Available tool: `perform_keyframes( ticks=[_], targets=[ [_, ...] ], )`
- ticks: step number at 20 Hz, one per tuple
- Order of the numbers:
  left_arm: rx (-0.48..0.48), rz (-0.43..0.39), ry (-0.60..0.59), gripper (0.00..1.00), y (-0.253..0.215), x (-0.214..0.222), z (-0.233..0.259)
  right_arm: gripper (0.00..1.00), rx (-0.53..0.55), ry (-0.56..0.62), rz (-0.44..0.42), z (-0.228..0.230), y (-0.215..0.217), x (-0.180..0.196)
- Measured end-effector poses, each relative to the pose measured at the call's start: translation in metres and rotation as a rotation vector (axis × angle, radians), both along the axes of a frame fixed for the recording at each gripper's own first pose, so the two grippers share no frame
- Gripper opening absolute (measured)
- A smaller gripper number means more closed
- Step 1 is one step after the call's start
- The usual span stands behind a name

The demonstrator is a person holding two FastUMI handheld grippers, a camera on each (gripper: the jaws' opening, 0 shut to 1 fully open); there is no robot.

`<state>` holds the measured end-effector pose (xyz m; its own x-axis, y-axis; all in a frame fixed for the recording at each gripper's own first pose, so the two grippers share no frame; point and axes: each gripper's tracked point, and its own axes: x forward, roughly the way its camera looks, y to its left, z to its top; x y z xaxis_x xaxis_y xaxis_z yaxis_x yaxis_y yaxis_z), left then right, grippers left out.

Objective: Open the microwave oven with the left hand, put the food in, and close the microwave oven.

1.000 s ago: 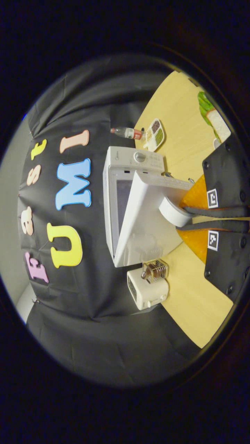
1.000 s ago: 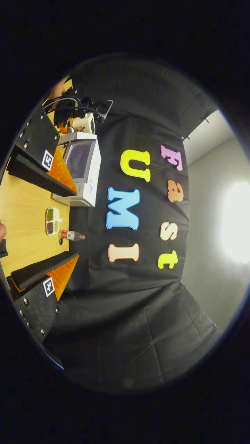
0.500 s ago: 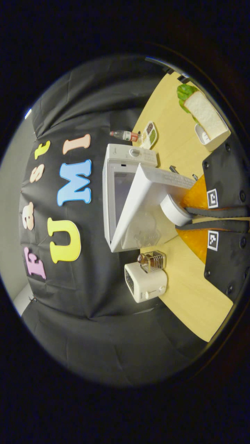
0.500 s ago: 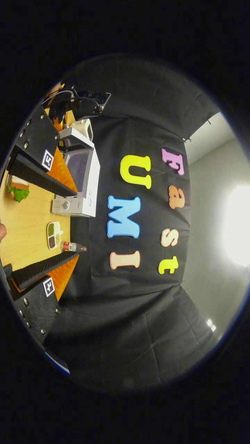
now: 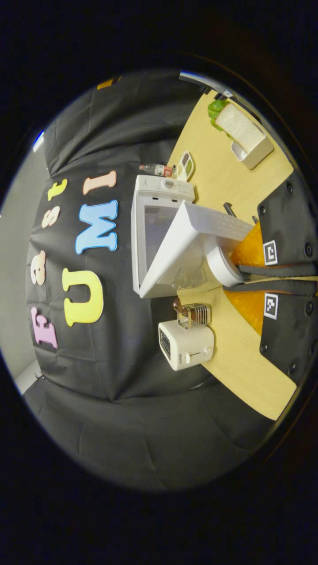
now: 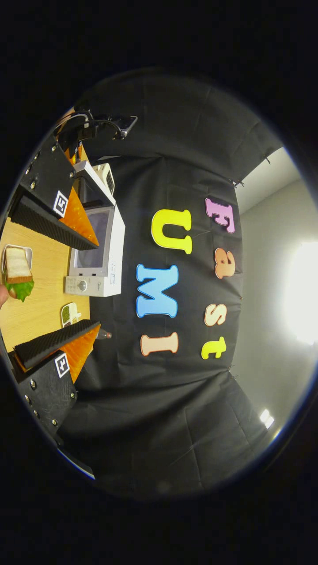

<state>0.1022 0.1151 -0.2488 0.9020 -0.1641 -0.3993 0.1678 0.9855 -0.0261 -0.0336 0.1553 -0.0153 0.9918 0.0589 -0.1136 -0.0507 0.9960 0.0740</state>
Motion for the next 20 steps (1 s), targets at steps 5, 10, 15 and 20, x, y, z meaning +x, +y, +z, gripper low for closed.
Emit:
perform_keyframes(
  ticks=[5, 10, 15, 20],
  targets=[
    [-0.027, -0.021, 0.000, 0.14, 0.020, -0.001, -0.004, 0.95, -0.016, -0.003, -0.006, 0.002, 0.025, 0.002],
    [-0.063, 0.023, 0.005, 0.23, 0.040, -0.015, 0.001, 0.95, -0.013, 0.013, 0.013, -0.002, 0.040, 0.007],
    [-0.112, 0.117, -0.074, 0.85, 0.064, -0.043, 0.049, 0.96, 0.031, 0.087, 0.058, -0.022, 0.039, 0.019],
    [-0.107, 0.193, -0.190, 0.95, 0.074, -0.064, 0.116, 0.96, 0.006, 0.186, 0.123, -0.058, 0.026, 0.034]
  ],
)
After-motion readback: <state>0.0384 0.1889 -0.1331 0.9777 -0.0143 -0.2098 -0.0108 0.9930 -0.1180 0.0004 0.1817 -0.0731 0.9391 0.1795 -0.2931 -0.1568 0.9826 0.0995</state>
